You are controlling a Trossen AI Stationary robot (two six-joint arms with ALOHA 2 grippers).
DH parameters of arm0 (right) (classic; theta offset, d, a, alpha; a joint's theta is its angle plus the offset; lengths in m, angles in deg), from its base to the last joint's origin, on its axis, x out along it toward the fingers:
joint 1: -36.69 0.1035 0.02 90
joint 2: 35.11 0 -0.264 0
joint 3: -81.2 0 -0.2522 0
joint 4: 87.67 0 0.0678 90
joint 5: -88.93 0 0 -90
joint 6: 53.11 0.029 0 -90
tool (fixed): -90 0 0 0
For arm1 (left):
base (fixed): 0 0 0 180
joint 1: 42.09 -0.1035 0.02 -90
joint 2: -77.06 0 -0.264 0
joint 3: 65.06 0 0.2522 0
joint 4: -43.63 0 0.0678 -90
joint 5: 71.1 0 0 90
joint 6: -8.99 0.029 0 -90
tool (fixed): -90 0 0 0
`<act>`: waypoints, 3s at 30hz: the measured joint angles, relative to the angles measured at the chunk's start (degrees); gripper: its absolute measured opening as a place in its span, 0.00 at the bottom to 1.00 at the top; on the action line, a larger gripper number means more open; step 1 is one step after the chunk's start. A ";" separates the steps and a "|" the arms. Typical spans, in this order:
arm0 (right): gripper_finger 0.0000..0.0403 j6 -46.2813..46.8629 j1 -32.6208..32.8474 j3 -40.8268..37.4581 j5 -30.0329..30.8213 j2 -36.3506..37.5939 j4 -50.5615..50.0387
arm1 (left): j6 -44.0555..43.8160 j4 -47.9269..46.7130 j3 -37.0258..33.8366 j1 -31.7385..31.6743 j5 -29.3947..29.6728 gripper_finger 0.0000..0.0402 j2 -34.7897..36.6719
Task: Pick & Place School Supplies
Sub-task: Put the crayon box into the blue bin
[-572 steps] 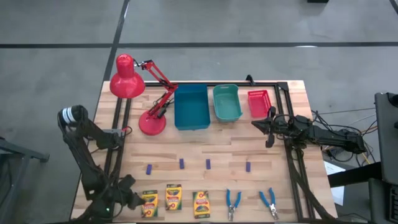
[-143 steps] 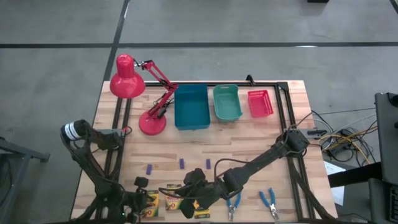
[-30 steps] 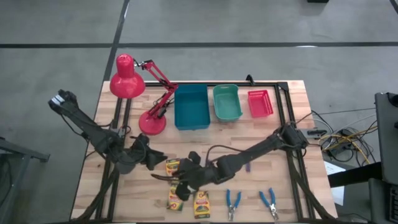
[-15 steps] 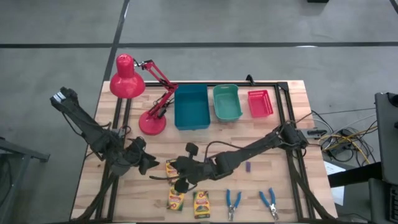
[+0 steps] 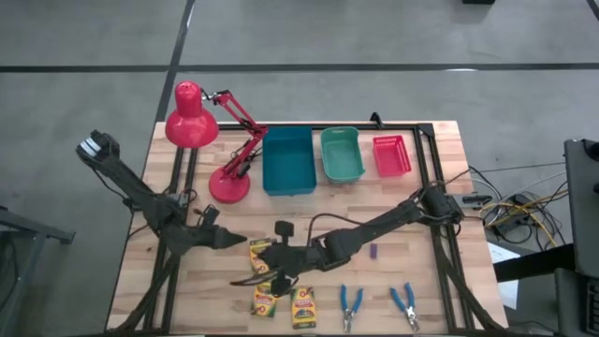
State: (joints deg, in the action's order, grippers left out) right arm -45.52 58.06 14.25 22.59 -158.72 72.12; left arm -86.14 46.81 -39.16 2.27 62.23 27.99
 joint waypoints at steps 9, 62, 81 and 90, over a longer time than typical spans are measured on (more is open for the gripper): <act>0.02 -1.03 -0.57 -15.25 -2.19 5.24 16.33 | 2.28 3.51 -0.95 0.00 2.38 0.57 -0.16; 0.02 7.46 -3.26 -22.62 -11.70 -9.22 36.52 | -19.30 -5.67 7.51 -0.11 -14.00 0.57 -25.82; 0.02 10.94 -3.56 -19.07 -11.57 -9.09 25.91 | -24.74 -8.88 7.44 -0.31 -14.35 0.57 -26.76; 0.02 12.42 -3.48 -19.00 -10.26 -8.81 22.31 | -25.45 -5.04 7.59 -0.42 -12.54 0.57 -30.39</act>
State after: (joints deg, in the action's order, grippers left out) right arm -33.10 54.58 -4.75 12.34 -167.53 94.43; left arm -111.59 41.77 -31.57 1.85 49.69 -2.40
